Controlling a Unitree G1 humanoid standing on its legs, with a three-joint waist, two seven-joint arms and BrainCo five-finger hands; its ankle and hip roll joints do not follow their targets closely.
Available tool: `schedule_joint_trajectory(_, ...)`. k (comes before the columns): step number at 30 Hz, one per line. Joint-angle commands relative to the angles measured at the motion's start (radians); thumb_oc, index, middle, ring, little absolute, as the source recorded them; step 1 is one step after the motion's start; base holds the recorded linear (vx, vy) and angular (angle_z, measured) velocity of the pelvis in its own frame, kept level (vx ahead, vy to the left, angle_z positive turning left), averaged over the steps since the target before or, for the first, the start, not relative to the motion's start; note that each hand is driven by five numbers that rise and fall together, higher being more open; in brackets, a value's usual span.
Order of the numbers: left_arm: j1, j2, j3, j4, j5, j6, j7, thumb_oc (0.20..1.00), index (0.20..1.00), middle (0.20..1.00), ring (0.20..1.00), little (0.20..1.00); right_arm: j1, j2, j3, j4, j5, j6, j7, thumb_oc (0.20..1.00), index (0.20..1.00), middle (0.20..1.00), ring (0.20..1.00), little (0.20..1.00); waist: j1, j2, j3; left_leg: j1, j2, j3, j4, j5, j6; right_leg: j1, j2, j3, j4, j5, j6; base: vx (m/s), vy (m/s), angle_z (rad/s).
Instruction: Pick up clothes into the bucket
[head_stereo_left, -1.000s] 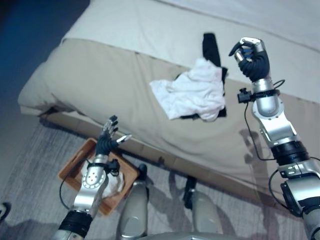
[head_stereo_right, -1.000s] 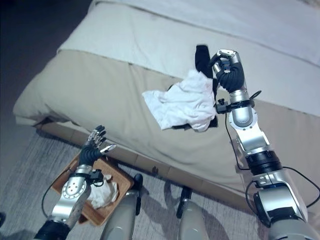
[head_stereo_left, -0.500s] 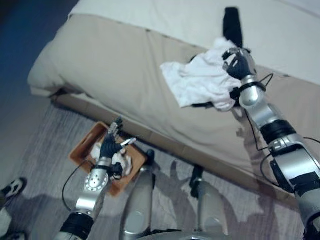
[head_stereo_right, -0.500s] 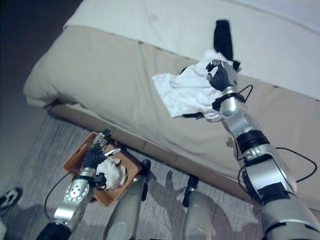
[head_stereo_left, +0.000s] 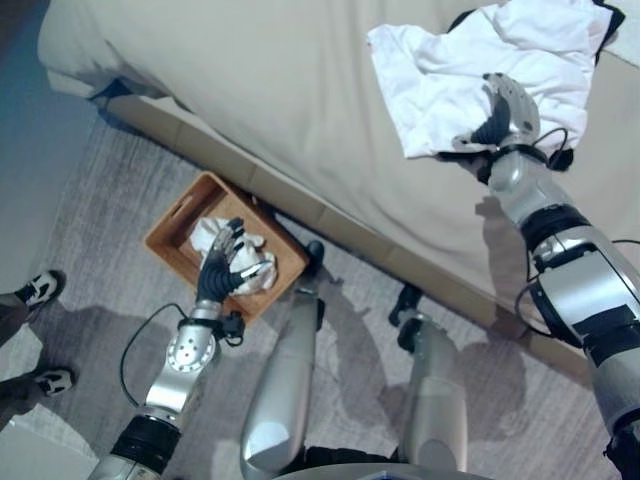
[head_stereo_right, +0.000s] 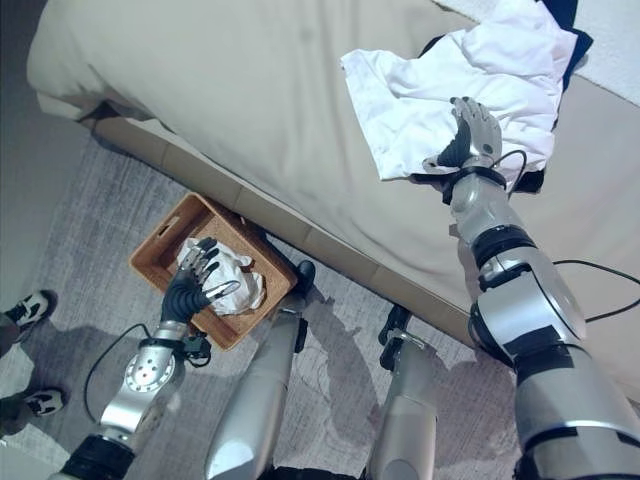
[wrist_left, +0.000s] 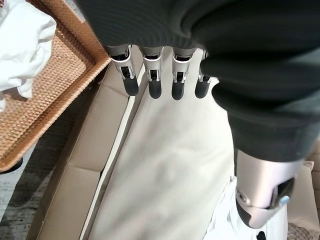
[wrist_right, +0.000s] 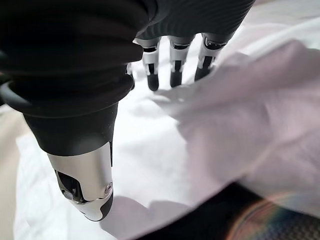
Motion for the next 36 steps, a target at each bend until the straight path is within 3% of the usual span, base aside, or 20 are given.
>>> schedule_joint_trajectory(1,0.004,0.01,-0.012,-0.096,0.015,-0.046,0.027,1.0,1.0,1.0,1.0,1.0,-0.117,-0.095,0.053,0.015,-0.027,0.017,-0.057,1.0,1.0,1.0,1.0,1.0,0.015,0.033,-0.011,-0.037,0.023,0.07,0.043,-0.045,0.024,0.0,-0.003,0.014,0.001,0.042,0.037,0.0,0.0,0.0)
schedule_joint_trajectory(14,-0.017,0.005,-0.019,-0.154,-0.01,-0.038,0.038,1.0,1.0,1.0,1.0,1.0,-0.156,-0.113,0.104,0.109,-0.042,0.051,-0.002,1.0,1.0,1.0,1.0,1.0,0.029,0.061,-0.011,-0.119,-0.004,0.062,0.047,-0.041,0.032,-0.09,-0.02,0.018,0.039,0.031,0.036,0.01,0.003,0.03)
schedule_joint_trajectory(15,-0.017,0.002,-0.019,-0.155,-0.01,-0.038,0.038,1.0,1.0,1.0,1.0,1.0,-0.156,-0.116,0.105,0.113,-0.04,0.051,0.003,0.896,0.896,0.896,0.896,0.896,0.03,0.063,-0.011,-0.123,-0.005,0.061,0.046,-0.041,0.033,-0.097,-0.023,0.017,0.044,0.03,0.037,0.01,0.0,0.06)
schedule_joint_trajectory(16,-0.017,0.002,-0.019,-0.155,-0.01,-0.038,0.038,1.0,1.0,1.0,1.0,1.0,-0.156,-0.116,0.105,0.113,-0.04,0.051,0.003,0.896,0.896,0.896,0.896,0.896,0.03,0.063,-0.011,-0.124,-0.006,0.061,0.046,-0.04,0.033,-0.097,-0.024,0.017,0.044,0.03,0.037,0.01,-0.004,0.03)
schedule_joint_trajectory(17,-0.019,0.0,-0.021,-0.156,-0.01,-0.037,0.034,1.0,1.0,1.0,1.0,1.0,-0.152,-0.118,0.101,0.116,-0.033,0.049,0.013,0.2,0.2,0.2,0.2,0.2,0.032,0.068,-0.011,-0.129,-0.007,0.061,0.044,-0.039,0.033,-0.103,-0.028,0.016,0.05,0.027,0.037,0.01,-0.003,0.04)
schedule_joint_trajectory(27,-0.041,-0.017,-0.028,-0.136,-0.014,-0.037,0.035,1.0,1.0,1.0,1.0,1.0,-0.141,-0.117,0.085,0.116,-0.001,0.039,0.022,0.2,0.2,0.2,0.2,0.2,0.035,0.069,-0.011,-0.122,-0.01,0.055,0.031,-0.034,0.036,-0.1,-0.03,0.007,0.053,0.022,0.036,0.01,-0.001,0.02)
schedule_joint_trajectory(36,-0.055,-0.036,-0.014,-0.09,-0.009,-0.033,0.04,1.0,1.0,1.0,1.0,1.0,-0.087,-0.097,0.022,0.011,0.097,-0.008,0.016,0.2,0.2,0.2,0.2,0.2,0.014,0.037,-0.011,-0.046,0.002,0.062,0.008,-0.036,0.033,-0.03,-0.019,0.0,0.022,0.029,0.036,0.0,0.0,0.0)
